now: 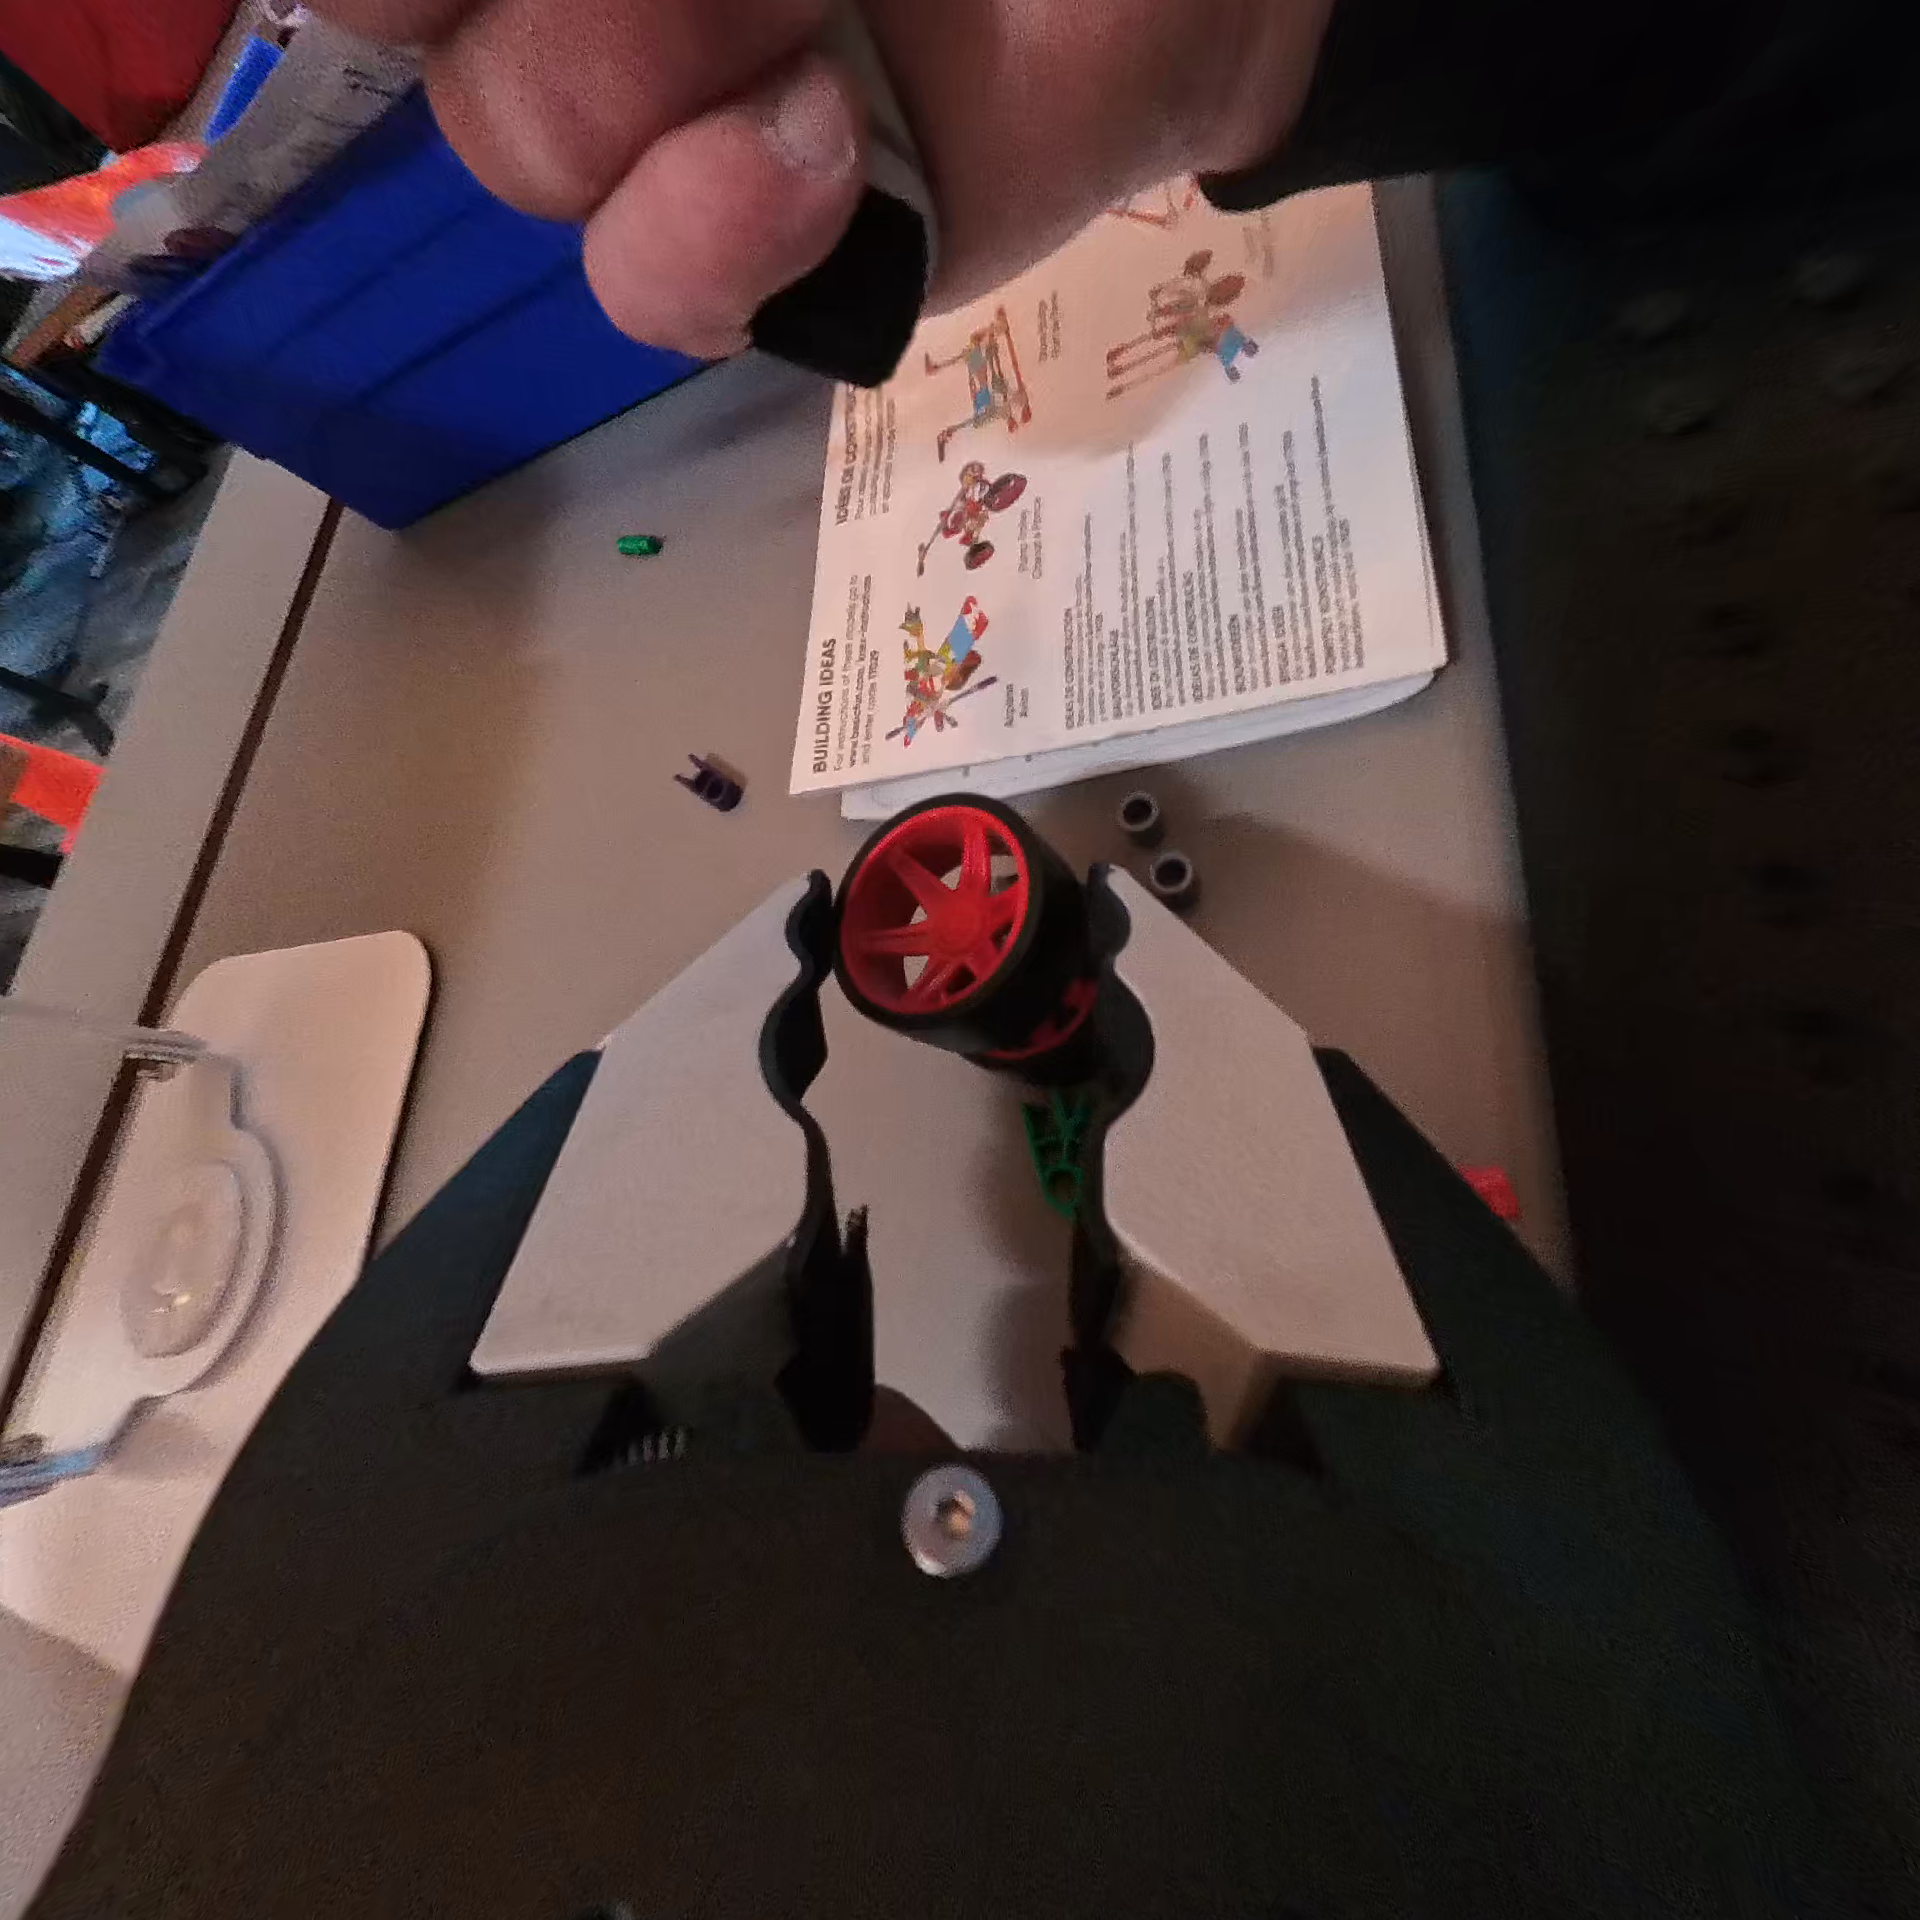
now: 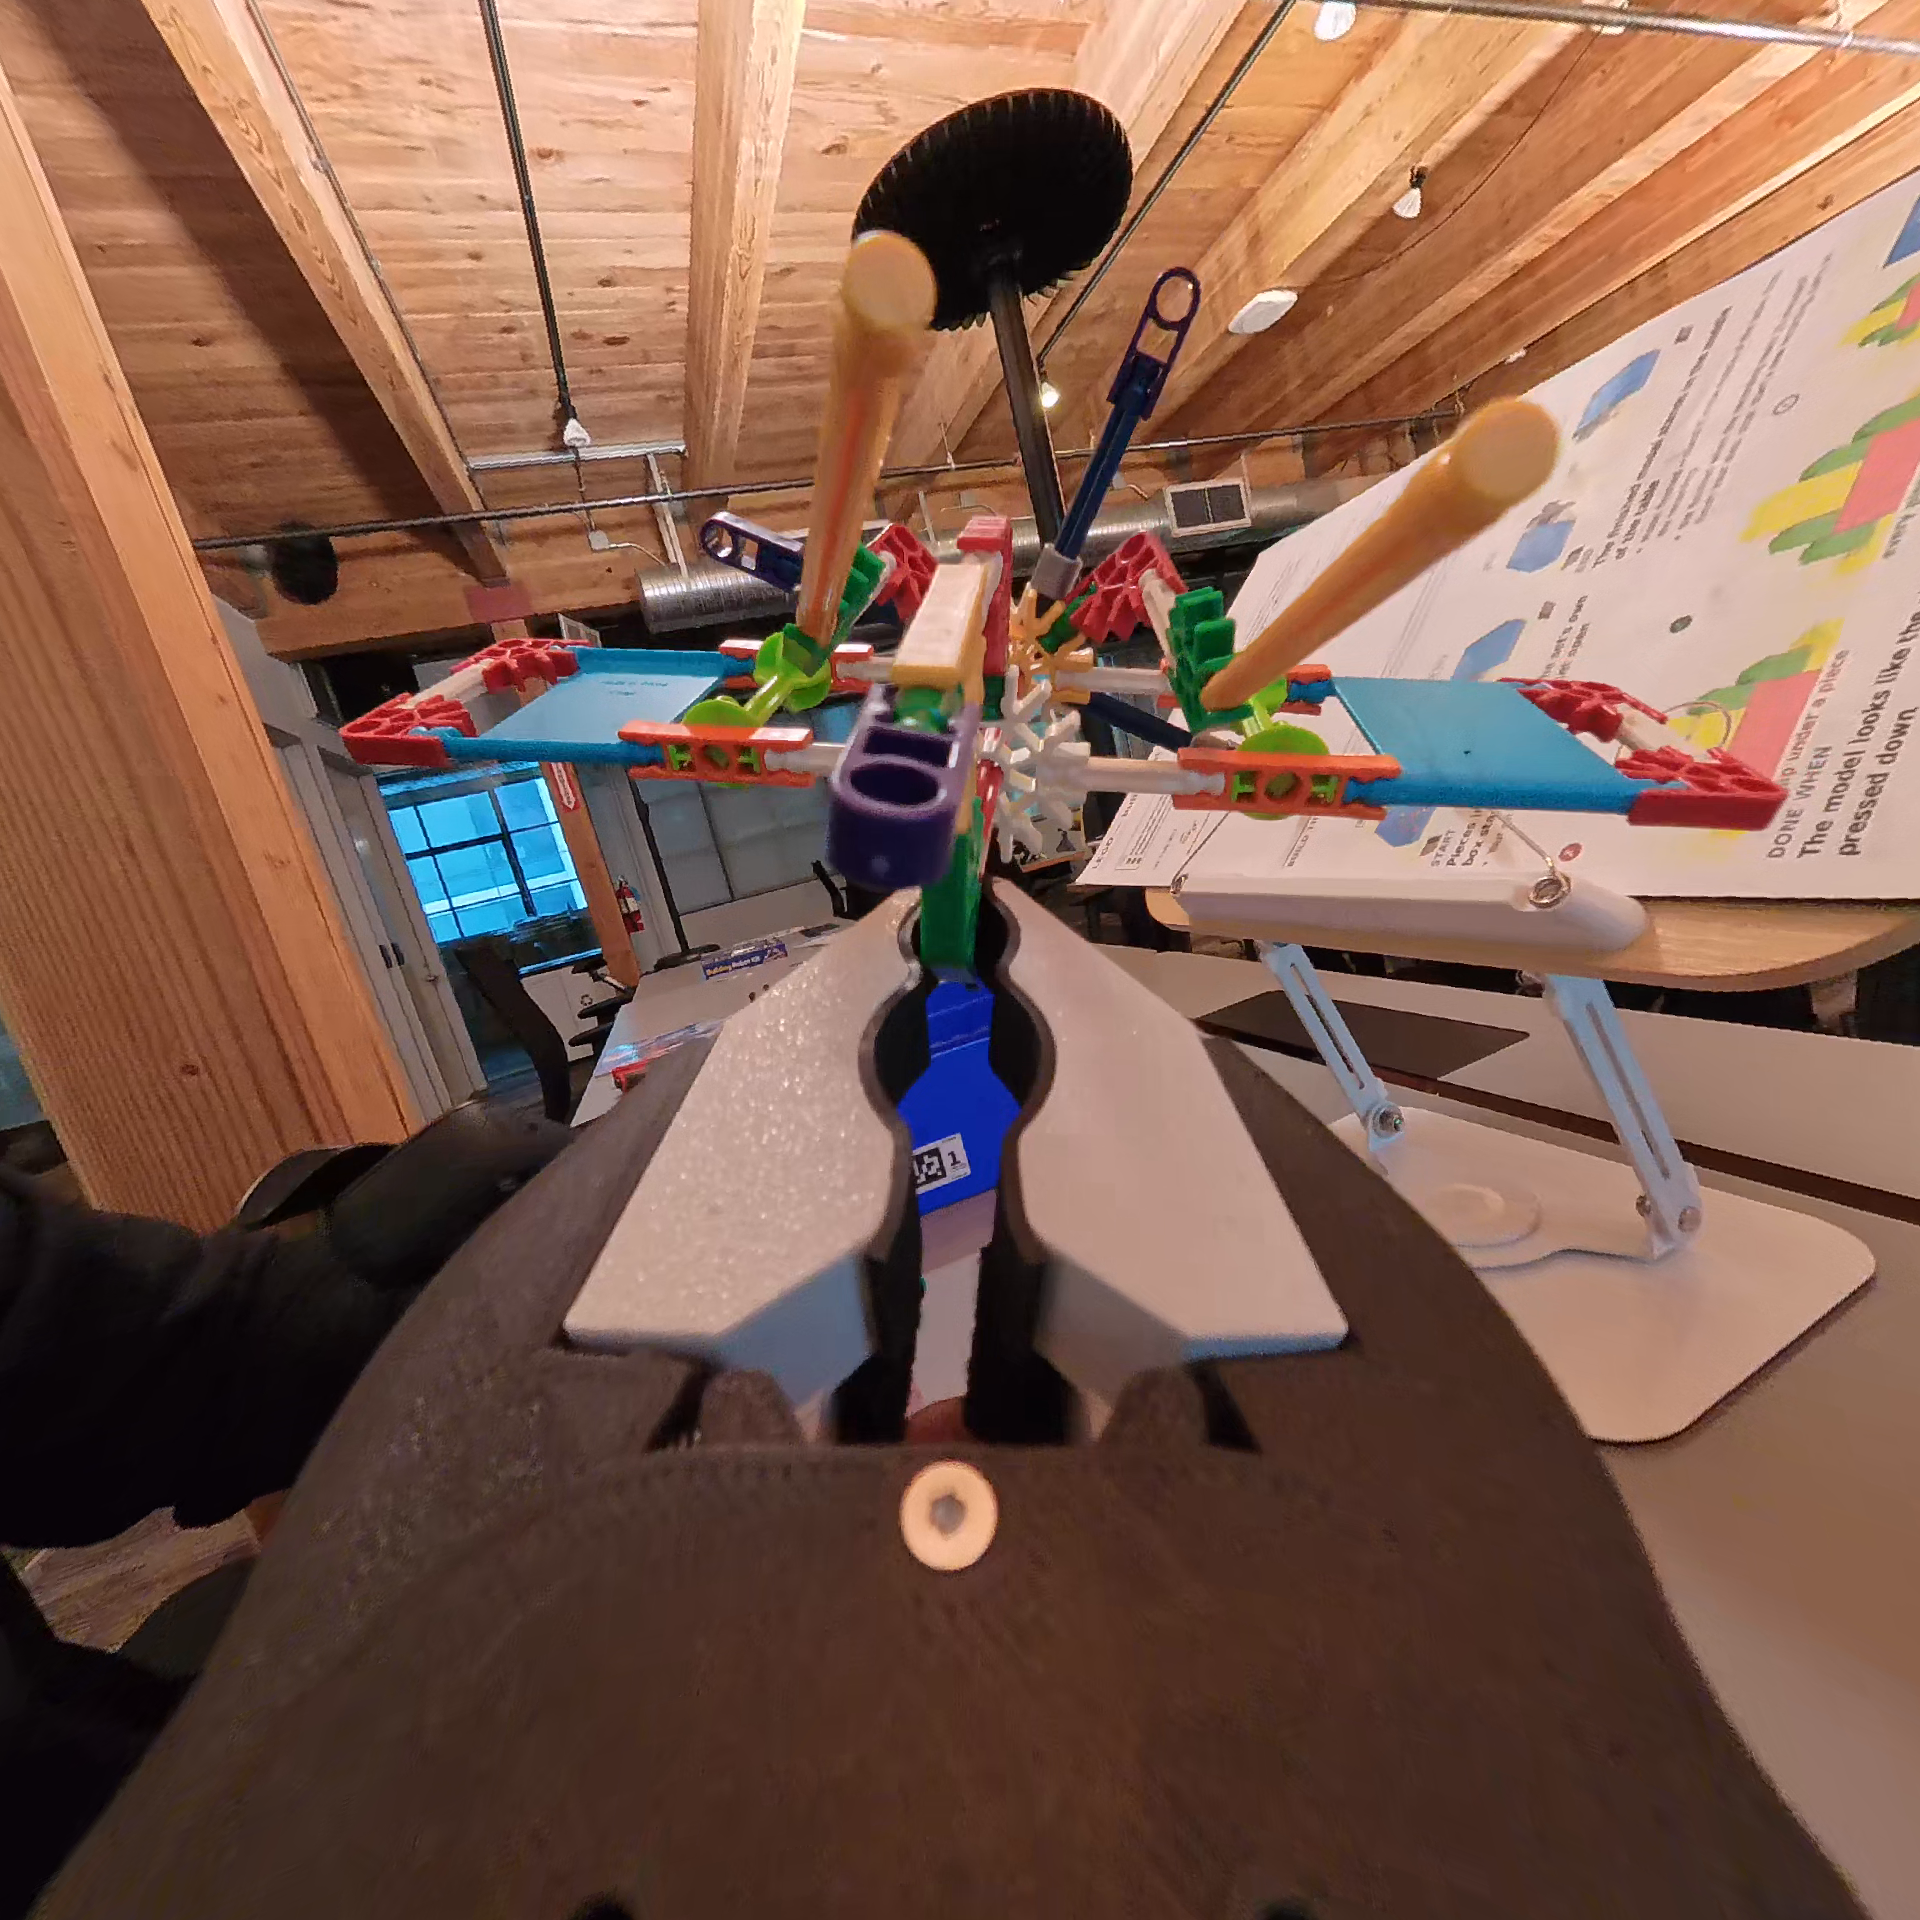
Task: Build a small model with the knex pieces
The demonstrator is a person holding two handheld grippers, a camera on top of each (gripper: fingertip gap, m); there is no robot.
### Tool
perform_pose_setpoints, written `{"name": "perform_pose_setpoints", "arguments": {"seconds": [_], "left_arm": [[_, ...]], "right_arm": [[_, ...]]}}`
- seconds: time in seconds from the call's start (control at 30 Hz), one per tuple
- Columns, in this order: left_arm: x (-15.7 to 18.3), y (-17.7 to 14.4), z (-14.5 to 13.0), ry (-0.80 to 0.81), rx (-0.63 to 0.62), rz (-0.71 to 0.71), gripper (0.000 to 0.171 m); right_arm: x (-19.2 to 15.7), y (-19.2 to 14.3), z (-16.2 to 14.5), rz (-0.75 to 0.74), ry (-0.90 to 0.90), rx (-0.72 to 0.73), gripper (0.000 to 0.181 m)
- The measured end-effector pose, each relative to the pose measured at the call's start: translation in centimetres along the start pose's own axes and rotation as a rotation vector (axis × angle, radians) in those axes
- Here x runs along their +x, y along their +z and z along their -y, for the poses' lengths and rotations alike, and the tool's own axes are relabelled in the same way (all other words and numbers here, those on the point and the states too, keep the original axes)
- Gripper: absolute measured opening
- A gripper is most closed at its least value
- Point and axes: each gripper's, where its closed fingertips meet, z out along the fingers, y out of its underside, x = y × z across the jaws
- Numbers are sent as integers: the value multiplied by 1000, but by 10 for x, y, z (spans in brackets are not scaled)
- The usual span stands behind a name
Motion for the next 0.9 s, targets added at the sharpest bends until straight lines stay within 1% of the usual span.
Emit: {"name": "perform_pose_setpoints", "arguments": {"seconds": [0.07,0.17,0.23,0.3,0.37,0.43,0.47,0.5,0.53,0.6,0.67,0.73,0.77,0.8,0.83,0.87,0.9], "left_arm": [[-3,4,2,-61,25,0,47],[-9,6,0,-56,42,14,45],[-13,8,-3,-105,21,19,46],[-13,12,-8,-145,-9,-11,58],[-10,17,-9,-166,-10,-35,59],[-6,20,-10,-146,-21,-55,60],[-9,21,-9,-120,-22,-29,65],[-12,21,-7,-85,-23,-9,63],[-13,21,-6,-59,-22,0,55],[-13,22,-5,-40,-8,-9,51],[-13,21,-7,-136,-11,-53,51],[-24,17,-5,-308,30,-83,51],[-27,15,-7,-411,34,-131,51],[-31,14,-13,-495,13,-173,51],[-37,16,-24,-557,-17,-181,51],[-46,17,-30,-596,-12,-174,57],[-54,17,-33,-631,7,-166,53]], "right_arm": [[-1,1,-2,5,5,-5,2],[-3,2,-3,12,6,-7,2],[-5,2,-3,16,3,-8,2],[-5,2,-3,16,1,-7,1],[-5,2,-3,16,1,-8,2],[-4,2,-3,12,-1,-12,2],[-4,1,-3,10,-1,-12,2],[-3,1,-3,8,-1,-13,2],[-3,1,-3,6,-1,-14,2],[-2,1,-4,3,0,-16,1],[-1,1,-4,1,0,-20,1],[1,1,-6,-1,1,-28,2],[1,1,-8,-1,3,-33,2],[2,2,-9,0,5,-37,2],[1,2,-10,1,5,-42,2],[2,3,-12,1,5,-46,1],[2,3,-13,1,5,-50,1]]}}
